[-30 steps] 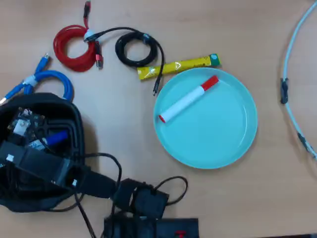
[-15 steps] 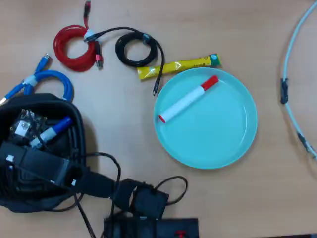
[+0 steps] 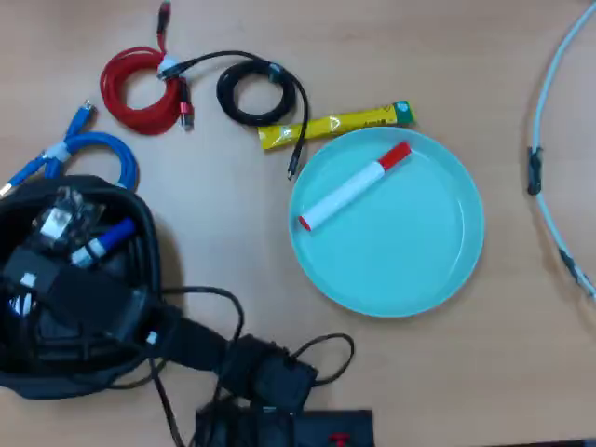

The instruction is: Pick up the blue pen and put it in the black bowl

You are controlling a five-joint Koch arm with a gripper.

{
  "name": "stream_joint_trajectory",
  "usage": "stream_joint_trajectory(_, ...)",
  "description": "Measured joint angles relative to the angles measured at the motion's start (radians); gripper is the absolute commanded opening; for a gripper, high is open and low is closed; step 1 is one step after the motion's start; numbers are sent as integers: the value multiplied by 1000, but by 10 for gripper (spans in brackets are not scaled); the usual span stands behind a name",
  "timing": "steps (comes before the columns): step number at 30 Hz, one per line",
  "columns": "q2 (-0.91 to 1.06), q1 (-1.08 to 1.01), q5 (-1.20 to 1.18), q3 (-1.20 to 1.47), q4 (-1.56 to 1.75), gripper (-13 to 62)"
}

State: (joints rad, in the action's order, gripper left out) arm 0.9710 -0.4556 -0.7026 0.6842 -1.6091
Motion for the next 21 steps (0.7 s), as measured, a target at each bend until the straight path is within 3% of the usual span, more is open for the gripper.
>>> stream_joint_trajectory(9,212,-221,391,0,-43,154)
stream_joint_trajectory(15,239,-491,693,-114,-80,169)
stream_joint_trajectory(21,241,-678,785,54,-80,295)
